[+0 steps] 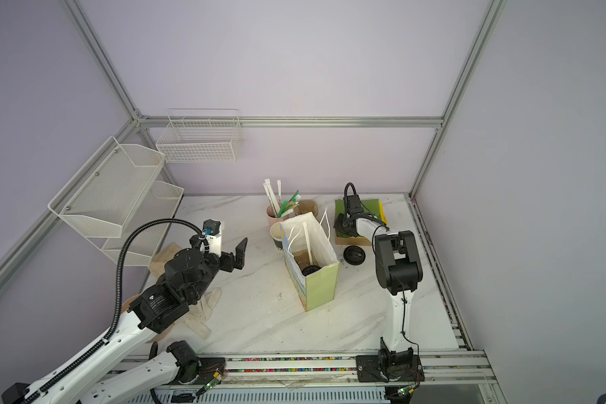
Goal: Pack the takeout coffee
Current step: 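Lower the right gripper onto the green tissue sheet and pinch its center, then lift the green tissue sheet up off the stack with the right gripper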
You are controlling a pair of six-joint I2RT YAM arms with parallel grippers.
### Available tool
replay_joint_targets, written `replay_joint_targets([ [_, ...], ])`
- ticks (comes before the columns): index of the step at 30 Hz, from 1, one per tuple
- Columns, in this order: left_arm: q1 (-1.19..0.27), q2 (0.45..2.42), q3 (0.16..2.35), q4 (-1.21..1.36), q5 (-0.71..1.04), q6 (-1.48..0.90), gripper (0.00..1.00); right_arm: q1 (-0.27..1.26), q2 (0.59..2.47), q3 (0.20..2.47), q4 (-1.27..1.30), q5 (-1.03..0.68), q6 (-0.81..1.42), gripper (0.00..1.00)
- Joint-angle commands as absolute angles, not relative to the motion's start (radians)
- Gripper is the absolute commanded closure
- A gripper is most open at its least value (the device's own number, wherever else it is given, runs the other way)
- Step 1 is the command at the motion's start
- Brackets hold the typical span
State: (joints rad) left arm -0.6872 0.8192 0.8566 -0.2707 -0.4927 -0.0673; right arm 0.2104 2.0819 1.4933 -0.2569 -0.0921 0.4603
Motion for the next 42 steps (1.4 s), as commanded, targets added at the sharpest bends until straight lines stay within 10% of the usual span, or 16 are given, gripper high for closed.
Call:
replay_joint_targets([
  [1,-0.681,0.816,0.829,-0.245,-0.480,-0.064,0.00,0.216,2.102,1.468,-0.255,-0.101,0.451,0.76],
  [14,-0.681,0.816,0.831,-0.246,-0.477,-0.064,0.00,0.212,2.049,1.461,-0.259,-0.062,0.479,1.00],
  [42,-0.681,0.820,0.832,-0.245,-0.467,-0.067,0.00,0.127,1.702,1.344,-0.153,-0.134,0.596,1.00],
])
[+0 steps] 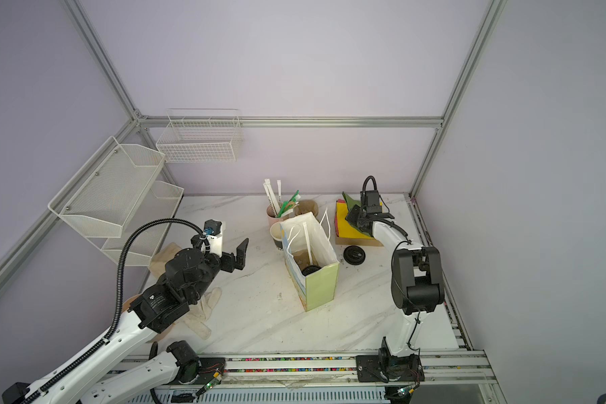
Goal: Pack the takeout coffee
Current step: 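Lift the green tissue sheet up off the stack with the right gripper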
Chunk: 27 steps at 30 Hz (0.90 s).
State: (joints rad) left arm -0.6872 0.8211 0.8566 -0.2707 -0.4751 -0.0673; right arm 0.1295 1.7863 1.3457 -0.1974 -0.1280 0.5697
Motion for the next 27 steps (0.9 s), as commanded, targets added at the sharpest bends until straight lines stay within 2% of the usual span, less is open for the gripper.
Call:
replay_joint_targets([
  [1,-0.680,0.818,0.832,-0.244,-0.465,-0.067,0.00,0.127,1.678,1.343,-0.151,-0.131,0.602,1.00],
  [16,-0.679,0.813,0.836,-0.247,-0.449,-0.076,0.00,0.127,1.338,1.319,-0.151,-0.137,0.671,1.00],
  [24,-0.680,0.807,0.834,-0.250,-0.448,-0.079,0.00,0.130,1.150,1.305,-0.057,-0.312,0.714,1.00],
  [27,-0.679,0.802,0.835,-0.248,-0.447,-0.079,0.00,0.135,1.101,1.326,-0.028,-0.429,0.717,1.00],
])
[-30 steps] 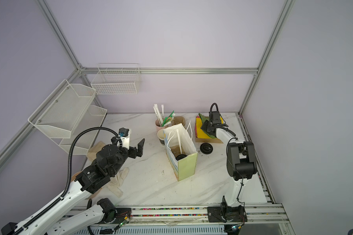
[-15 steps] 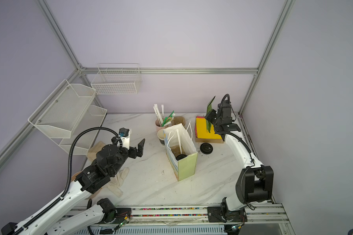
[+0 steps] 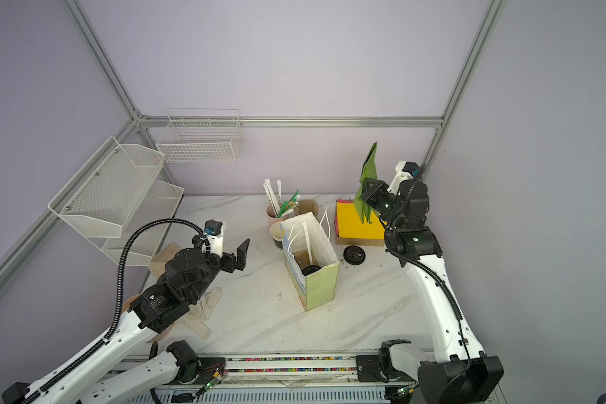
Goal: Pack the takeout coffee
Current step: 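Lift the green tissue sheet up off the stack with the right gripper, then carry the green tissue over the paper bag and lower it inside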
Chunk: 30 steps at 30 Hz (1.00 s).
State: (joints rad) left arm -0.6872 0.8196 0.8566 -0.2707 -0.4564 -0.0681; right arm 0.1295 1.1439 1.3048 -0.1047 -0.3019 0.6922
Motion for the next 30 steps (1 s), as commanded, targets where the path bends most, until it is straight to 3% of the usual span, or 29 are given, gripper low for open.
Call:
replay_joint_targets([
  [1,-0.680,0.802,0.834,-0.247,-0.446,-0.079,0.00,0.139,1.088,1.332,-0.018,-0.471,0.721,1.00],
  [17,-0.680,0.786,0.834,-0.248,-0.443,-0.086,0.00,0.212,0.899,1.312,0.125,-0.851,0.794,1.00],
  [30,-0.680,0.790,0.836,-0.250,-0.451,-0.084,0.00,0.410,0.861,1.187,0.036,-0.750,0.731,1.00],
])
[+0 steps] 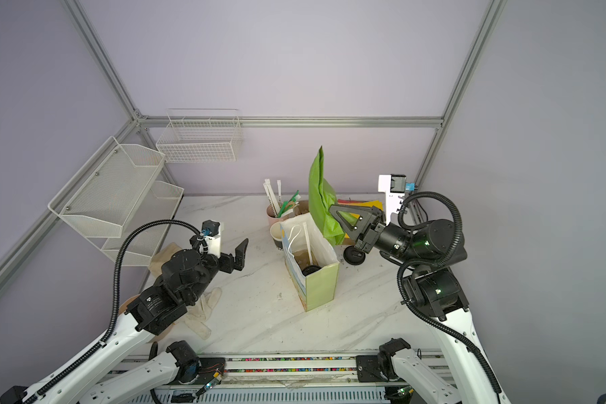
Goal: Pack the takeout coffee
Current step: 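Carry the green tissue over the paper bag and lower it inside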
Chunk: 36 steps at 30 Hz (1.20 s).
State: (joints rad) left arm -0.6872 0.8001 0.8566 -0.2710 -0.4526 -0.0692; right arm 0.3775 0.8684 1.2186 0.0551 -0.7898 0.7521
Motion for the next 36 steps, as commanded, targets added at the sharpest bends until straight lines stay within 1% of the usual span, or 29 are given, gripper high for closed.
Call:
replay_joint_targets([
  [1,-0.680,0.790,0.836,-0.250,-0.451,-0.084,0.00,0.426,0.858,1.172,0.034,-0.736,0.727,1.00],
  [6,-0.680,0.791,0.835,-0.252,-0.453,-0.082,0.00,0.483,0.860,1.099,0.042,-0.671,0.728,1.00],
  [10,-0.680,0.792,0.835,-0.255,-0.455,-0.083,0.00,0.524,0.848,1.048,-0.011,-0.554,0.709,1.00],
  [14,-0.680,0.795,0.833,-0.252,-0.456,-0.082,0.00,0.533,0.831,0.993,-0.072,-0.438,0.718,1.00],
  [19,-0.680,0.805,0.834,-0.253,-0.451,-0.082,0.00,0.556,0.838,0.912,-0.069,-0.409,0.752,1.00],
  [24,-0.680,0.812,0.835,-0.251,-0.453,-0.082,0.00,0.587,0.857,0.923,-0.125,-0.351,0.740,1.00],
  [36,-0.680,0.830,0.837,-0.252,-0.453,-0.081,0.00,0.684,0.922,0.974,-0.323,-0.130,0.669,1.00],
])
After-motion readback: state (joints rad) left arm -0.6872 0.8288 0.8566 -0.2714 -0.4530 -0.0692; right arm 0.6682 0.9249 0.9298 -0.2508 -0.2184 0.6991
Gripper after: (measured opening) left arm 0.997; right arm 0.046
